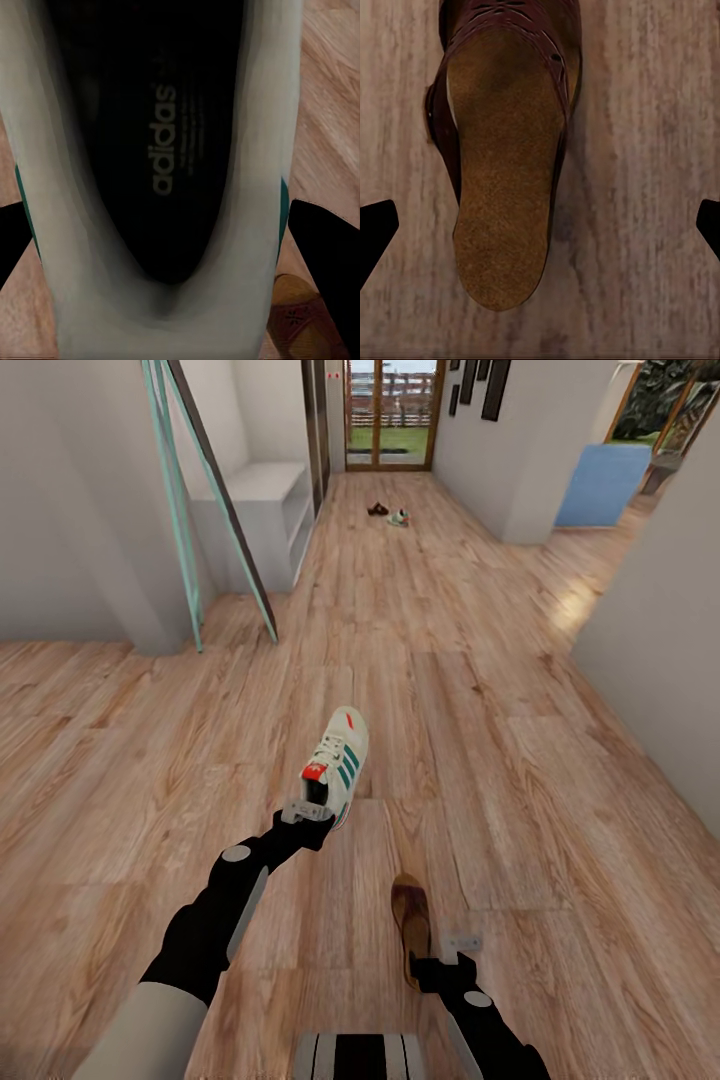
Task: Pick up the two gym shoes and the two sandals from the corridor floor and place them onto the hallstand (shoe rack) in the corridor, making sure they are on the rack and not on the floor. Arrange them so the two gym shoes are next to each other and the two sandals are next to each other.
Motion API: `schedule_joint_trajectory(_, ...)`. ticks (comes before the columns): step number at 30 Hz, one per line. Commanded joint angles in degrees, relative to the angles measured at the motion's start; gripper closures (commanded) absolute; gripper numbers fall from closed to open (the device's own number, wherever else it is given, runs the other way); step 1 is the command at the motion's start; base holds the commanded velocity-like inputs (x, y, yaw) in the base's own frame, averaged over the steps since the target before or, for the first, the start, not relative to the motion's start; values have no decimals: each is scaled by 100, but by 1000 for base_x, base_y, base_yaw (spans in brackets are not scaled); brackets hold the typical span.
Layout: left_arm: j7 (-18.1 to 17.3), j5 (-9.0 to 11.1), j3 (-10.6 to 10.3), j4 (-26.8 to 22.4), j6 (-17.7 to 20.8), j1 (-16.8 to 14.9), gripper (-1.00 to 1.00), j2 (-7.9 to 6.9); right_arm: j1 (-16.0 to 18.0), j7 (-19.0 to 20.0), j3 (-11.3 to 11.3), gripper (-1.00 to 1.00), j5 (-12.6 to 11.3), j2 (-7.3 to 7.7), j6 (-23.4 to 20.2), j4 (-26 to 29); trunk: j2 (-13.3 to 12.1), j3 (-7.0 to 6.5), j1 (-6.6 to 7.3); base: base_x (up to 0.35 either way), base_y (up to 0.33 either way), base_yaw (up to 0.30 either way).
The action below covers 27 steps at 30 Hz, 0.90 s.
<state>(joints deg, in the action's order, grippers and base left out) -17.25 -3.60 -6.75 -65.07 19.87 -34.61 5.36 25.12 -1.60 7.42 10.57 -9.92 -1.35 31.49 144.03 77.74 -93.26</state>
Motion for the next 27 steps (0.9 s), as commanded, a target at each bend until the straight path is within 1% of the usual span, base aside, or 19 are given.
schedule_joint_trajectory(1, -32, -29, 7, -8, 26, -2, 100, 2, 1, 2, 31, -100, 60, -8, -14, 7, 3, 36, -1, 0, 0, 25)
schedule_joint_trajectory(8, -32, -32, 7, -8, 26, -2, 100, 0, 1, 2, 31, -100, 60, -8, -14, 7, 13, 254, -19, 0, 0, 86)
schedule_joint_trajectory(16, -32, -27, 7, -6, 26, 0, 100, 0, 1, 2, 31, -100, 60, -8, -14, 12, 13, 316, -19, 0, 0, 111)
schedule_joint_trajectory(27, -32, -27, 2, 9, 26, 7, 100, 2, 1, 2, 32, -100, 60, -8, -14, 15, 27, 634, -47, 0, 0, 10)
